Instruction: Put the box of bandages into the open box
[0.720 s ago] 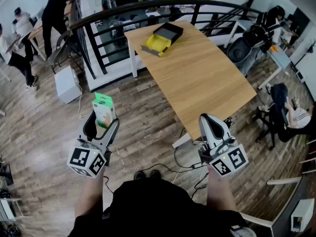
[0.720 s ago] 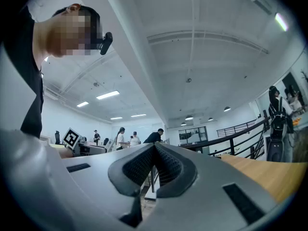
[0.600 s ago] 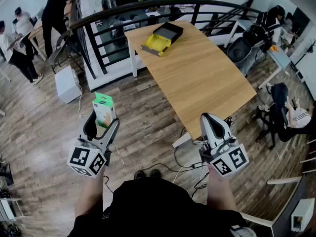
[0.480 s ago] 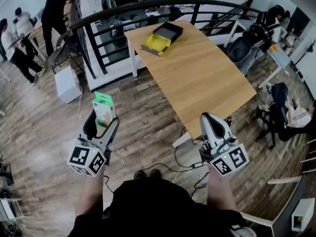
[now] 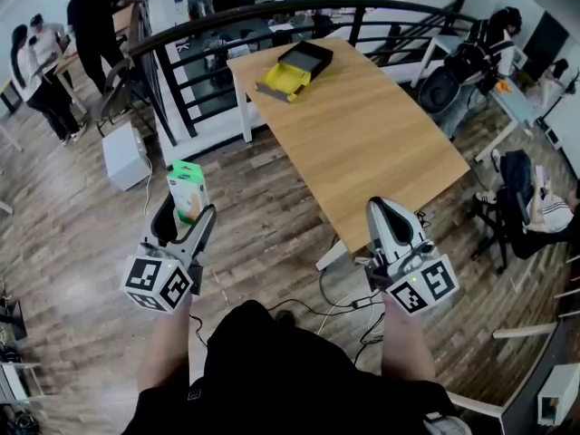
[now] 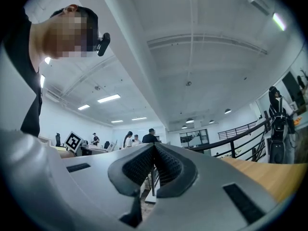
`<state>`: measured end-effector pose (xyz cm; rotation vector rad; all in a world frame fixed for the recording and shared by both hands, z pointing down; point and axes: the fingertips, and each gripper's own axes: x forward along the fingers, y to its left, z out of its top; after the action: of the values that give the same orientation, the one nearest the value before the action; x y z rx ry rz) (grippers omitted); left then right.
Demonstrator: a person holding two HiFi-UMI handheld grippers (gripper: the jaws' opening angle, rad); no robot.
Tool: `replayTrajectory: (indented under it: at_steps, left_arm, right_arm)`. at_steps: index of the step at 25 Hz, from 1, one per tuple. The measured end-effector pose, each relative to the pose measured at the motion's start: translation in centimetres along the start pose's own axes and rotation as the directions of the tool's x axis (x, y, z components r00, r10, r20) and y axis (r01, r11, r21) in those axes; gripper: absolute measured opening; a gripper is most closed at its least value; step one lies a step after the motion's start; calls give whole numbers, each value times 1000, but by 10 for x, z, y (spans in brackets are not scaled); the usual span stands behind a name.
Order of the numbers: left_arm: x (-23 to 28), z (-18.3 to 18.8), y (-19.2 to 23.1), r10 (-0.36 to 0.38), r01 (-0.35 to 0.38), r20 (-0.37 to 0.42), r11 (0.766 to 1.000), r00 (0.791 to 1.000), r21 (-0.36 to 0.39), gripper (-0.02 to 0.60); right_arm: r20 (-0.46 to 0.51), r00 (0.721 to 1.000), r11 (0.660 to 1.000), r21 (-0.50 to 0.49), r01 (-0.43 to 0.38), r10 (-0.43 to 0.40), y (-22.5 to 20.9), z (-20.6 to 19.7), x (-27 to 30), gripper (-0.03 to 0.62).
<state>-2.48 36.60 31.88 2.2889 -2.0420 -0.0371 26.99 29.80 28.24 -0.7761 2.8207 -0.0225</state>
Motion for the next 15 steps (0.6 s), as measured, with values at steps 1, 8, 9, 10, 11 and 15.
replayTrajectory:
  at_steps: [1,8,9,10,11,15]
  left_arm:
    - [-1,-1,-3,0,0,1,1000,1000,-6,357]
    - [-5,-2,-3,9,-9,-9,1000,1000,-12,357]
    - [-4,-3,-2,11,-11,-8,1000,1000,-13,357]
    - [-3,-4,-2,12,-12,-7,1000,1000,-14,357]
    - [-2,-5,-2,12,-12,-6,1000,1000,-14,357]
    - [10,-11,0,0,-1,-12,1000,1000,-22,357]
  right_arm:
    - [6,1000,1000,8,-3,3,0,0,-3,35]
    - [7,1000,998,55,-9,9,-1,-3,-10,35]
    - [5,1000,998,59,-11,11,-2,-4,-11,37]
    - [1,1000,998,62,-14,14,-2,-6,-11,37]
    - [-4,1000,998,64,-17,17,-2,-8,-10,37]
    - [-21,1000,997,73,-17,19,-7,-15,-2,37]
